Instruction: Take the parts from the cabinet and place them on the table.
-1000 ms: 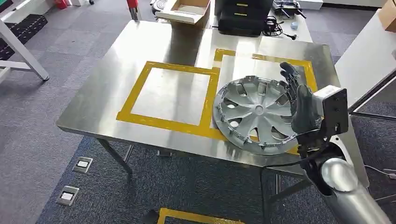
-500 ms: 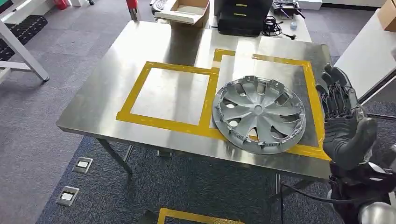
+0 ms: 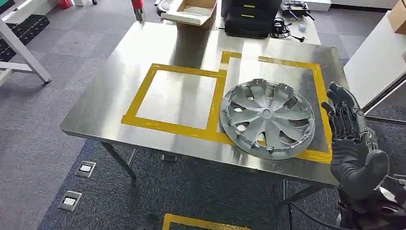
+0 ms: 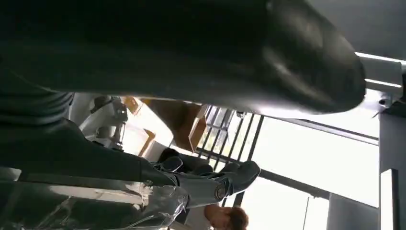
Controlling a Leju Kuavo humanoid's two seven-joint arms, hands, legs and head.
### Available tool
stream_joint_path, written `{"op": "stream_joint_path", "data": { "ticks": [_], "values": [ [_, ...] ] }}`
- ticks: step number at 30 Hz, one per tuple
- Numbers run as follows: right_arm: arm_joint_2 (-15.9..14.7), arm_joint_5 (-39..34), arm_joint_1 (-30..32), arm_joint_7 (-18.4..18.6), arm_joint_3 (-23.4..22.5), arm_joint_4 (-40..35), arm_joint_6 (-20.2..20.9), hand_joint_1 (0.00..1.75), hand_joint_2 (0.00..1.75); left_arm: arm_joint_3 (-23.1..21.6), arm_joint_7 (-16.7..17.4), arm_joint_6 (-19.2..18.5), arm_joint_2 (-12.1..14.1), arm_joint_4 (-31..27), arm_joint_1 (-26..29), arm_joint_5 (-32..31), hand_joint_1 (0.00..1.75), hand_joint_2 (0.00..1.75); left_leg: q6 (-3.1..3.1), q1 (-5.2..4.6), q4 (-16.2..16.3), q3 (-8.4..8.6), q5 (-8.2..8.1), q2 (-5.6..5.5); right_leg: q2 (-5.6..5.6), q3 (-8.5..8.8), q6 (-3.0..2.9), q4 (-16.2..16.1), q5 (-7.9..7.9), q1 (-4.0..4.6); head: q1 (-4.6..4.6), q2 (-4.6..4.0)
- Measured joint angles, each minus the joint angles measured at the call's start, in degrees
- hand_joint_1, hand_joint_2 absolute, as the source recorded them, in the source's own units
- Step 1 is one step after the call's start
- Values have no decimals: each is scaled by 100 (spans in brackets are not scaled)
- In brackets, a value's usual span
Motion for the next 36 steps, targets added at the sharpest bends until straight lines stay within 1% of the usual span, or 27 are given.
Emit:
{"op": "stream_joint_path", "data": {
  "ticks": [2, 3, 4, 5, 7, 8, 9, 12, 13, 15, 17, 18, 19, 20, 21, 22, 23, 24, 26, 28, 29, 30, 32, 33, 34, 35, 36],
  "values": [
    [-2, 0, 48, 0, -7, -2, 11, 0, 0, -2, 7, -2, 4, -24, 8, 11, 0, 0, -1, -1, 5, -14, 0, 3, -2, -363, 34, 873, -425, -34, 20, 0],
    [0, 0, 85, 2, -6, 0, 15, 0, 0, -2, 7, -2, 7, -24, 8, 15, 0, 0, -7, 0, 8, -19, 4, 6, -3, -467, 53, 1141, -467, -46, 22, 0],
    [0, 0, 94, 4, -7, 0, 28, 0, 0, -2, 7, -2, 9, -26, 8, 22, 0, 0, -17, 7, 13, -21, 7, 6, -4, -421, 68, 1101, -360, -63, 28, 0],
    [0, 0, 92, 4, -7, 0, 35, 0, 0, -2, 9, 0, 11, -37, 7, 28, 0, 0, -32, 16, 19, -26, 10, 6, -8, -288, 83, 870, -186, -82, 28, 0],
    [2, 18, 91, 2, -7, 0, 59, 0, 0, -2, 9, 0, 15, -70, 2, 46, 0, 0, -98, 43, 66, -41, -4, 2, -30, 276, 116, -134, 267, -128, 31, 0],
    [4, 24, 86, 2, -7, 0, 72, 0, 0, -2, 7, 0, 20, -74, 0, 55, 0, 0, -142, 44, 93, -53, -13, -1, -33, 453, 132, -468, 194, -142, 44, 0],
    [9, 28, 91, 2, -4, 0, 79, 0, 0, -2, 9, 4, 26, -79, -6, 66, 0, 0, -196, 21, 101, -91, -3, -13, 11, 474, 68, -451, 235, -100, 68, 0],
    [15, 46, 95, 0, -6, -18, 94, 0, 0, -2, 9, 18, 39, -112, 0, 87, 0, 0, -319, 34, 84, -89, 70, -19, 27, 395, -68, -442, 259, -74, 41, 0],
    [18, 52, 93, 0, -4, -20, 103, 0, 0, -2, 9, 28, 46, -118, 3, 98, 0, 0, -353, 43, 94, -104, 57, -19, 9, 372, -142, -479, 304, -97, 48, 0],
    [22, 59, 94, 0, -4, -28, 111, 0, 0, -2, 11, 57, 59, -142, 9, 120, 0, 0, -392, 53, 418, -228, -366, -2, -13, 329, -231, -490, 363, -100, -9, 0],
    [28, 59, 103, 0, -4, -28, 116, 0, 0, -4, 11, 63, 66, -168, 7, 138, 0, 0, -404, 53, 1306, -486, -912, -1, -31, 257, -280, -487, 414, -71, -57, 0],
    [31, 59, 106, 0, -2, -28, 122, 0, 0, -4, 11, 66, 66, -181, 7, 142, 0, 0, -402, 53, 1675, -574, -1071, -2, -34, 210, -292, -483, 443, -54, -66, 0],
    [35, 59, 117, 0, 2, -28, 127, 0, 0, -4, 11, 70, 72, -186, 8, 149, 0, 0, -388, 50, 1790, -545, -1083, -1, -33, 161, -293, -477, 479, -35, -70, 0],
    [37, 59, 129, 0, 2, -28, 127, 0, 0, -4, 17, 77, 79, -188, 9, 153, 0, 0, -365, 43, 1666, -405, -979, -2, -33, 125, -294, -473, 506, -22, -72, 0],
    [42, 59, 139, 0, 2, -28, 129, 0, 0, -4, 26, 81, 83, -195, 8, 160, 0, 0, -334, 31, 1312, -163, -802, -2, -31, 91, -291, -468, 533, -11, -79, 0],
    [44, 63, 140, 0, 2, -28, 127, 0, 0, -4, 28, 96, 90, -206, 5, 166, 0, 0, -284, 14, 711, 224, -565, -2, -25, 71, -280, -466, 561, 1, -88, 0],
    [48, 68, 140, 0, 2, -28, 129, 0, 0, -4, 35, 107, 101, -216, -1, 168, 0, 0, -235, -4, 270, 501, -453, -3, -25, 64, -267, -465, 580, 4, -98, 0],
    [55, 72, 142, 0, 2, -31, 129, 0, 0, -4, 42, 109, 122, -221, -15, 179, 0, 0, -183, -34, -16, 658, -553, -5, -29, 43, -229, -465, 610, 23, -96, 0],
    [61, 74, 144, 0, 2, -28, 129, 0, 0, -4, 44, 111, 122, -256, -15, 184, 0, 0, -175, -68, -63, 642, -497, -12, -35, 14, -144, -476, 700, -10, -98, 0],
    [63, 76, 149, 0, -2, -28, 129, 0, 0, -7, 50, 111, 122, -275, 7, 197, 0, 0, -112, -68, -122, 546, -393, -4, -25, 13, -64, -525, 789, -5, -101, 0],
    [66, 85, 158, -2, -4, -28, 129, 0, 0, -7, 52, 114, 127, -286, -8, 199, 0, 0, -93, -24, -158, 589, -314, 37, -20, -44, -43, -475, 657, -15, -101, 0],
    [66, 90, 148, 2, -7, -28, 129, 0, 0, -7, 52, 122, 138, -295, -15, 201, 0, 0, -56, -25, -167, 513, -270, 33, -23, -119, -23, -286, 401, -14, -52, 0],
    [66, 101, 162, 0, -9, -26, 129, 0, 0, -4, 52, 125, 140, -310, -20, 201, 0, 0, -22, -41, -149, 382, -174, 40, -24, -357, 4, 513, -211, -33, 9, 0],
    [66, 101, 168, 0, -9, -24, 129, 0, 0, -7, 52, 120, 140, -315, -18, 201, 0, 0, -11, -52, -143, 319, -132, 43, -23, -445, 20, 878, -387, -33, 15, 0],
    [66, 103, 168, 0, -9, -20, 129, 0, 0, -9, 52, 120, 140, -326, -9, 208, 0, 0, -12, -66, -121, 236, -83, 48, -24, -474, 27, 1156, -408, -32, 20, 0],
    [66, 116, 170, 0, -9, -20, 129, 0, 0, -9, 52, 122, 140, -328, -8, 219, 0, 0, -12, -74, -99, 167, -50, 49, -24, -391, 20, 1142, -286, -30, 28, 0],
    [68, 118, 172, 2, -9, -20, 129, 0, 0, -9, 52, 127, 140, -328, -8, 234, 0, 0, -16, -81, -77, 101, -19, 49, -24, -219, 2, 942, -114, -27, 30, 0]
  ]
}}
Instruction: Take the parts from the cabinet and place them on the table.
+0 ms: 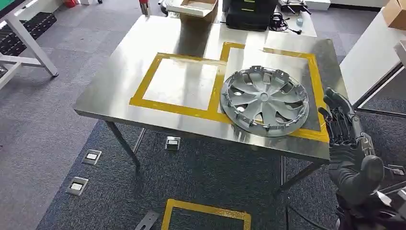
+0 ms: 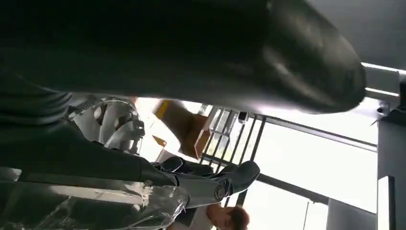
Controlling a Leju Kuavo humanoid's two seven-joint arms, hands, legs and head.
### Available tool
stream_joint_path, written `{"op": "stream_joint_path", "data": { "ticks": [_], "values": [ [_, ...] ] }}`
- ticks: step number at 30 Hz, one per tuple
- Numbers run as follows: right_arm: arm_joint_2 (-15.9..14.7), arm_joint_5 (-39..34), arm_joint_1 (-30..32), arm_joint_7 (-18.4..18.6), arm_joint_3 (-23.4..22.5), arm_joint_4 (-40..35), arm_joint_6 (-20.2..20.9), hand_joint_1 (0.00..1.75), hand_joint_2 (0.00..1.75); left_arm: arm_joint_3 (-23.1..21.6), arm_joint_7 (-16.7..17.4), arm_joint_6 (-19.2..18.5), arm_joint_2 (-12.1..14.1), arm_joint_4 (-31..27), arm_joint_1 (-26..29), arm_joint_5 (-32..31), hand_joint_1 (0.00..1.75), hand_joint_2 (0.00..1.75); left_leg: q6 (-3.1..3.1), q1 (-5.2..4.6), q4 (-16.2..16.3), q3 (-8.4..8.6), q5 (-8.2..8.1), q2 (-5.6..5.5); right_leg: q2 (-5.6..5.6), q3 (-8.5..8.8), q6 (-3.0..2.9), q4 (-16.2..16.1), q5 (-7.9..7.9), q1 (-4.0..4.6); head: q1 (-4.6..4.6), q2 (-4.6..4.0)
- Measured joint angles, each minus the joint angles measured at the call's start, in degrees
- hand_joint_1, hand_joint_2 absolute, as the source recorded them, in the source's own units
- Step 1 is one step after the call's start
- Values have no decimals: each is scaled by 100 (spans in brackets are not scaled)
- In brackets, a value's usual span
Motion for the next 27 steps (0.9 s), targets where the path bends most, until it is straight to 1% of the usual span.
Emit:
{"op": "stream_joint_path", "data": {
  "ticks": [1, 2, 3, 4, 5, 6, 7, 8, 9, 10, 11, 12, 13, 14, 15, 16, 17, 18, 19, 20, 21, 22, 23, 24, 25, 26, 27],
  "values": [
    [0, 2, -1, 0, 0, -2, 0, 0, 0, 0, -4, 15, 0, -2, 1, 28, 0, 0, -4, -12, 22, -70, 37, -1, 0, 342, -42, -484, 216, 8, 5, 0],
    [0, 13, -4, 0, 0, -7, 0, 0, 0, 0, -20, 48, 0, -9, 8, 59, 0, 0, -14, -21, 42, -110, 66, -3, 1, 688, -97, -995, 317, 26, 7, 0],
    [0, 28, -15, 4, 0, -13, 0, 0, 0, 0, -50, 90, -2, -33, 27, 96, 0, 0, -36, -30, 65, -157, 92, -5, -2, 984, -176, -1479, 191, 60, 7, 0],
    [4, 55, -7, 11, 0, -18, 0, 0, 0, 0, -83, 105, 0, -50, 40, 137, 0, 0, -67, -39, 74, -179, 127, -5, -7, 1051, -183, -1627, 182, 64, -15, 0],
    [9, 63, -3, 22, 4, -20, 0, 0, 0, 0, -120, 101, 0, -52, 58, 168, 0, 0, -109, -27, 63, -181, 172, -3, 0, 1019, -202, -1604, 229, 90, -11, 0],
    [9, 81, -11, 22, 11, -22, 2, 0, 0, -7, -157, 85, 2, -57, 81, 185, 0, 0, -140, -4, 60, -195, 202, -1, 3, 1004, -223, -1604, 242, 107, -2, 0],
    [15, 103, 0, 33, 18, -22, 0, 0, 0, -13, -171, 76, 4, -59, 102, 201, 0, 0, -180, -5, 56, -200, 243, -4, -1, 985, -274, -1631, 296, 112, -13, 0],
    [31, 120, -5, 42, 26, -22, 2, 0, 0, -18, -186, 68, 29, -59, 115, 221, 0, 0, -196, 4, 109, -236, 160, -17, -39, 954, -317, -1699, 389, 41, 13, 0],
    [44, 131, -3, 52, 37, -22, 0, 0, 0, -18, -199, 57, 28, -61, 125, 238, 0, 0, -249, 1, 228, -312, -79, -20, -39, 908, -339, -1711, 443, 49, -13, 0],
    [50, 160, -2, 57, 44, -26, -2, 0, 0, -20, -208, 46, 28, -63, 131, 247, 0, 0, -280, 28, 540, -397, -397, -20, -54, 846, -376, -1701, 485, 36, -41, 0],
    [59, 182, 14, 63, 50, -26, -15, 0, 0, -24, -210, 35, 28, -63, 132, 256, 0, 0, -316, 51, 980, -498, -705, -19, -61, 780, -365, -1685, 530, 37, -57, 0],
    [63, 197, 29, 68, 59, -26, -24, 0, 0, -28, -212, 33, 35, -63, 132, 260, 0, 0, -344, 68, 1403, -588, -913, -18, -69, 707, -360, -1669, 574, 36, -61, 0],
    [66, 210, 40, 74, 72, -26, -33, 0, 0, -31, -212, 35, 39, -63, 132, 264, 0, 0, -373, 83, 1696, -611, -979, -18, -74, 622, -350, -1642, 616, 33, -63, 0],
    [72, 223, 57, 81, 83, -26, -44, 0, 0, -37, -203, 50, 39, -63, 133, 269, 0, 0, -393, 99, 1711, -522, -865, -18, -76, 523, -331, -1603, 661, 24, -70, 0],
    [77, 225, 76, 90, 87, -28, -50, 0, 0, -39, -194, 70, 42, -63, 133, 271, 0, 0, -406, 111, 1545, -355, -680, -17, -76, 440, -310, -1565, 691, 11, -72, 0],
    [77, 227, 88, 107, 87, -31, -61, 0, 0, -42, -175, 92, 42, -63, 131, 271, 0, 0, -420, 124, 1130, -65, -445, -17, -75, 343, -281, -1511, 726, -7, -76, 0],
    [76, 232, 90, 112, 87, -35, -77, 0, 0, -44, -164, 98, 39, -63, 127, 269, 0, 0, -431, 138, 643, 258, -312, -18, -72, 268, -252, -1452, 747, -21, -83, 0],
    [79, 234, 95, 118, 87, -59, -85, 0, 0, -46, -162, 98, 37, -66, 116, 264, 0, 0, -436, 144, 235, 462, -496, -24, -72, 212, -217, -1406, 770, -22, -107, 0],
    [79, 236, 95, 118, 85, -79, -90, 0, 0, -46, -160, 105, 33, -68, 110, 260, 0, 0, -375, 104, 30, 622, -549, -46, -67, 162, -172, -1371, 804, -1, -142, 0],
    [81, 238, 95, 118, 85, -79, -92, 0, 0, -50, -153, 105, 33, -68, 117, 258, 0, 0, -302, 97, 91, 547, -513, -55, -68, 170, -130, -1386, 862, 1, -120, 0],
    [81, 238, 97, 118, 87, -83, -94, 0, 0, -52, -151, 107, 33, -68, 120, 258, 0, 0, -264, 78, 106, 498, -499, -54, -67, 165, -101, -1405, 914, -9, -127, 0],
    [81, 238, 103, 125, 85, -87, -100, 0, 0, -55, -144, 107, 31, -68, 123, 260, 0, 0, -204, 66, 104, 477, -462, -53, -62, 167, -56, -1429, 962, -17, -113, 0],
    [77, 238, 107, 123, 85, -96, -101, 0, 0, -55, -144, 107, 31, -68, 124, 258, 0, 0, -94, 109, 57, 418, -383, -19, -54, 135, -20, -1411, 934, -35, -107, -2],
    [76, 238, 109, 127, 81, -103, -103, 0, 0, -55, -138, 107, 35, -68, 110, 258, 0, 0, -37, 96, 61, 366, -332, 5, -53, 76, -5, -1303, 716, -39, -89, 0],
    [76, 238, 110, 129, 81, -103, -103, 0, 0, -55, -129, 107, 37, -68, 101, 253, 0, 0, 11, 87, 62, 305, -276, 5, -51, -5, -2, -1045, 402, -40, -43, -2],
    [76, 238, 111, 133, 79, -103, -103, 0, 0, -55, -118, 107, 35, -72, 99, 251, 0, 0, 23, 69, 63, 221, -209, 5, -50, -126, 5, -596, 17, -38, -11, 0],
    [77, 238, 112, 133, 77, -105, -103, 0, 0, -55, -109, 103, 35, -74, 96, 249, 0, 0, 36, 52, 69, 182, -148, 8, -49, -228, 13, -186, -227, -38, 7, 0]
  ]
}}
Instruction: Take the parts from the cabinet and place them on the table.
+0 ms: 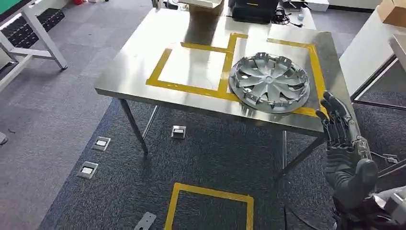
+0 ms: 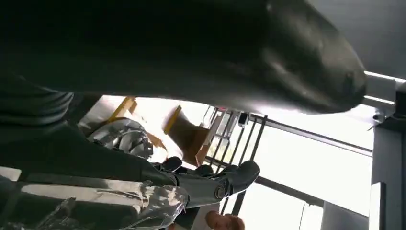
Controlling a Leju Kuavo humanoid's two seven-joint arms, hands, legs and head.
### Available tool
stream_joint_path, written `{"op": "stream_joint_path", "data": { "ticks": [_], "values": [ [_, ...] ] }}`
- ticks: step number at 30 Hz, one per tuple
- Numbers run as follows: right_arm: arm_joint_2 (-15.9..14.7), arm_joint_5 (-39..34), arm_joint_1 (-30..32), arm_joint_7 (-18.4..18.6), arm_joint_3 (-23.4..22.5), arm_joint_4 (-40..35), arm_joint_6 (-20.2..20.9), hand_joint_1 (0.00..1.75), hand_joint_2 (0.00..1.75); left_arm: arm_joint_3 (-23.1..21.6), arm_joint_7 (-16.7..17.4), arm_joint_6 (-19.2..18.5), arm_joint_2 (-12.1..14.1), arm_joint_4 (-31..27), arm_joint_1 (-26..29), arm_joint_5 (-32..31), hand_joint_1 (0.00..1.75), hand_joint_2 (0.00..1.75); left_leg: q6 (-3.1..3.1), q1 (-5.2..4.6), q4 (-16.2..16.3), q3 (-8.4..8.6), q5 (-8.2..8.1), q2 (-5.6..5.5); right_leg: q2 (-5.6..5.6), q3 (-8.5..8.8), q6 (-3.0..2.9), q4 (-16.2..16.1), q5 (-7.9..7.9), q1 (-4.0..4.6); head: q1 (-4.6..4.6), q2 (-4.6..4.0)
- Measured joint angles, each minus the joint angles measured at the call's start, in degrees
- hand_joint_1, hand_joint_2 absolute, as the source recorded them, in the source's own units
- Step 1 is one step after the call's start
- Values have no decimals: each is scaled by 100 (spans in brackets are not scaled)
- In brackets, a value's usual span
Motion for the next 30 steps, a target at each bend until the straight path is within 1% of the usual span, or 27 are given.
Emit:
{"op": "stream_joint_path", "data": {
  "ticks": [1, 2, 3, 4, 5, 6, 7, 8, 10, 11, 12, 13, 14, 15, 16, 17, 18, 19, 20, 21, 22, 23, 24, 26, 27, 28, 30],
  "values": [
    [0, 0, 9, 0, 0, 2, 0, 0, 0, -2, 7, 0, -2, 0, 2, -2, 0, 0, 10, -23, 12, -100, 72, 3, 1, -70, -2, 403, -127, 1, 15, 0],
    [0, 0, 17, 2, 0, 2, 0, 0, 0, -2, 15, 0, -2, 0, 2, -2, 0, 0, 17, -47, 22, -199, 140, 3, 1, -34, -19, 563, -31, 5, 20, 0],
    [0, -2, 19, 4, 0, 2, 0, 0, 0, -2, 22, 0, -2, 0, 0, -7, 0, 0, 19, -71, 27, -288, 197, 3, 0, 113, -51, 464, 154, 17, 22, 0],
    [0, -2, 19, 4, 0, 0, 0, 0, 0, -2, 35, 0, 0, -2, -5, -13, 0, 0, 21, -94, 37, -368, 252, 3, 1, 357, -103, 159, 357, 37, 29, 0],
    [0, -2, 20, 4, -4, 0, -2, 0, 0, -4, 57, -2, 0, -2, -13, -28, 0, 0, 21, -118, 40, -439, 312, -1, 2, 736, -188, -371, 512, 75, 31, 0],
    [0, -2, 19, 4, -11, -4, -4, 0, 0, -7, 66, -4, -4, -6, -19, -39, 0, 0, 24, -113, 43, -463, 350, -3, 7, 1021, -257, -772, 523, 115, 28, 0],
    [-7, -2, 22, 7, -18, -33, -17, 0, 0, -13, 70, -9, -24, -28, -20, -50, 0, 0, -15, -151, 53, -508, 395, -9, -14, 1397, -371, -1358, 317, 181, 9, 0],
    [-11, -2, 21, -2, -20, -57, -20, 0, 0, -17, 72, -4, -28, -33, -26, -63, 0, 0, -43, -112, 42, -519, 461, -4, -15, 1431, -297, -1465, 326, 184, -9, 0],
    [-20, -2, 37, 4, -20, -61, -28, 0, 0, -37, 74, -6, -31, -37, -38, -76, 0, 0, -115, -62, 8, -540, 560, -2, -9, 1372, -348, -1481, 412, 243, 24, 0],
    [-22, -2, 57, 4, -20, -66, -35, 0, 0, -48, 85, 2, -24, -42, -33, -76, 0, 0, -154, -97, 0, -567, 616, -11, -19, 1322, -368, -1544, 512, 205, 26, 0],
    [-22, -2, 58, 4, -15, -66, -33, 0, 0, -63, 96, 13, -18, -48, -34, -74, 0, 0, -181, -85, 73, -621, 419, -18, -41, 1275, -382, -1567, 595, 163, 26, 0],
    [-20, -2, 60, 9, -15, -66, -33, 0, 0, -83, 101, 18, -17, -48, -31, -74, 0, 0, -208, -77, 260, -694, 124, -16, -38, 1206, -419, -1566, 651, 153, 11, 0],
    [-20, -2, 69, 11, -15, -66, -33, 0, 0, -105, 105, 20, -15, -48, -29, -66, 0, 0, -253, -39, 671, -815, -293, -13, -40, 1116, -419, -1556, 717, 145, -28, 0],
    [-20, -2, 76, 11, -15, -66, -33, 0, 0, -111, 107, 22, -9, -48, -31, -59, 0, 0, -279, -21, 989, -870, -511, -13, -40, 1066, -416, -1549, 760, 144, -37, 0],
    [-20, -4, 77, 11, -15, -66, -33, 0, 0, -120, 107, 28, 2, -48, -37, -59, 0, 0, -314, 1, 1501, -940, -724, -13, -41, 958, -406, -1533, 838, 143, -39, 0],
    [-20, -4, 79, 13, -13, -63, -31, 0, 0, -131, 107, 28, 9, -48, -42, -57, 0, 0, -339, 16, 1748, -927, -692, -12, -40, 859, -391, -1511, 900, 139, -44, 0],
    [-17, -4, 79, 17, -11, -63, -28, 0, 0, -133, 107, 28, 13, -48, -45, -55, 0, 0, -358, 28, 1741, -815, -504, -12, -41, 747, -372, -1475, 954, 127, -46, 0],
    [-15, -4, 79, 20, -11, -63, -26, 0, 0, -136, 109, 28, 18, -48, -46, -50, 0, 0, -374, 36, 1538, -617, -275, -12, -41, 638, -349, -1427, 997, 111, -46, 0],
    [-13, -4, 78, 20, -11, -63, -26, 0, 0, -136, 109, 28, 24, -48, -47, -39, 0, 0, -388, 49, 1101, -289, -71, -12, -40, 522, -316, -1366, 1035, 88, -50, 0],
    [-13, -4, 75, 20, -11, -63, -20, 0, 0, -136, 109, 28, 26, -50, -55, -35, 0, 0, -406, 66, 635, 42, -50, -12, -38, 441, -286, -1301, 1063, 75, -57, 0],
    [-13, -4, 74, 20, -13, -63, -17, 0, 0, -138, 111, 26, 24, -66, -75, -20, 0, 0, -410, 34, 163, 349, -347, -21, -33, 359, -240, -1243, 1093, 95, -83, 0],
    [-11, -9, 67, 22, -15, -63, -15, 0, 0, -138, 107, 28, 26, -74, -93, -7, 0, 0, -288, 15, 14, 402, -396, -40, -39, 333, -206, -1209, 1130, 96, -98, 0],
    [-11, -9, 54, 17, -11, -63, -5, 0, 0, -140, 111, 28, 28, -79, -91, 4, 0, 0, -250, 2, 32, 298, -370, -36, -44, 334, -185, -1208, 1186, 89, -81, 0],
    [-11, -15, 58, 20, -13, -63, 0, 0, 0, -142, 116, 26, 28, -85, -79, 13, 0, 0, -133, -13, 41, 260, -299, -29, -38, 332, -107, -1244, 1284, 79, -81, 0],
    [-13, -15, 61, 20, -13, -61, 0, 0, 0, -142, 116, 26, 33, -87, -90, 17, 0, 0, -45, 19, 21, 207, -228, 19, -15, 281, -84, -1206, 1208, 62, -81, 0],
    [-13, -17, 58, 20, -13, -61, 0, 0, 0, -140, 116, 28, 39, -94, -98, 20, 0, 0, 13, 10, 22, 127, -155, 16, -14, 198, -62, -1023, 878, 59, -37, 0],
    [-13, -17, 61, 20, -13, -59, 0, 0, 0, -142, 116, 20, 39, -96, -110, 17, 0, 0, 42, -13, 28, 3, -18, 18, -13, -2, -26, -227, 195, 52, 7, 0]
  ]
}}
